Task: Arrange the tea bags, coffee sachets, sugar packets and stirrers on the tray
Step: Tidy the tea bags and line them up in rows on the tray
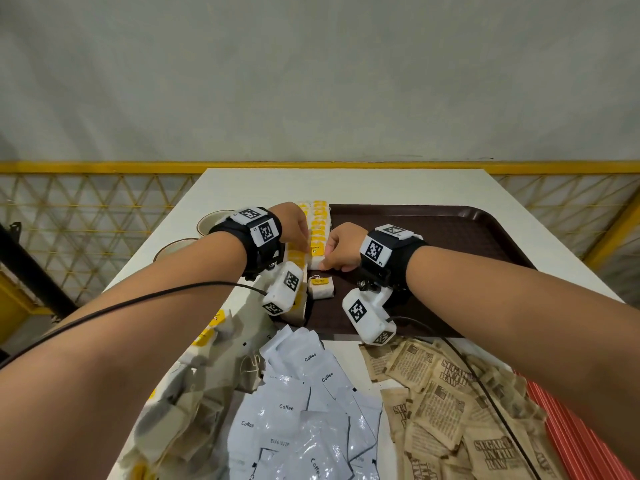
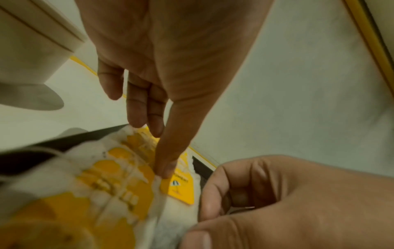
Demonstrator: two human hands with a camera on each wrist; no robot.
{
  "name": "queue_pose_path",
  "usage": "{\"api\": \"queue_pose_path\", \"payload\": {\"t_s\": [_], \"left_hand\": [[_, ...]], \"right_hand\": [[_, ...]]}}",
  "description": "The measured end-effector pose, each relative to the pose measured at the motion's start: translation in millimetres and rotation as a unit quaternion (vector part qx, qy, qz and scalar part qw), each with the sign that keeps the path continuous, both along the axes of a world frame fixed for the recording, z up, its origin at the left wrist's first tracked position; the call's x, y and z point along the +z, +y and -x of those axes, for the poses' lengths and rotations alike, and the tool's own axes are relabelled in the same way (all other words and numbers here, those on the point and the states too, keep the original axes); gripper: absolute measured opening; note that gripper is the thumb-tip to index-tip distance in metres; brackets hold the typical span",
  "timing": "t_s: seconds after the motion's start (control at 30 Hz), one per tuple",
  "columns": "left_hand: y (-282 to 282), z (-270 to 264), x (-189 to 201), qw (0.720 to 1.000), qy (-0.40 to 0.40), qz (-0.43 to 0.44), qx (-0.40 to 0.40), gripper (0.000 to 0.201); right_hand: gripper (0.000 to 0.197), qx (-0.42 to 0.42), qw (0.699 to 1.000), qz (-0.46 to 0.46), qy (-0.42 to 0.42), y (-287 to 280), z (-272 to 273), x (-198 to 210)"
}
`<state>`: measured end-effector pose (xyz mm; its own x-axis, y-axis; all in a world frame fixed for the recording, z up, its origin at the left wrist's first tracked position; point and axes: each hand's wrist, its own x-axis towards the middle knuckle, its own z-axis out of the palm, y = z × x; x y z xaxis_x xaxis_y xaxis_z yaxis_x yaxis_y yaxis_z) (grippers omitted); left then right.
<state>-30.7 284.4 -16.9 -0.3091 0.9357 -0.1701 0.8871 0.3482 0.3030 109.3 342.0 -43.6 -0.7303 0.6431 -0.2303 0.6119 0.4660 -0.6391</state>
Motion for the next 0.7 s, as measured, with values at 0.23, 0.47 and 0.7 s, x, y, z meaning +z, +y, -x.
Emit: {"api": "queue_pose_path", "payload": {"t_s": [0.23, 0.47, 0.7], "left_hand": [[-11.5, 4.0, 13.1, 0.999, -0.025, -0.042, -0.024, 0.015], [-30.4, -4.7, 14.3, 0.995, -0.04, 0.019, -0.085, 0.016], [-27.5, -11.4, 9.0, 0.994, 0.001, 0.043, -0.096, 0.034]], "right_hand": [[0.028, 0.047, 0.998, 0.032, -0.028, -20.3, -18.0, 7.5], [0.037, 0.031, 0.999, -0.022, 0.003, -30.5, -17.7, 8.0], [0.035, -0.051, 0.982, 0.1, 0.15, -25.6, -23.1, 7.7]]}}
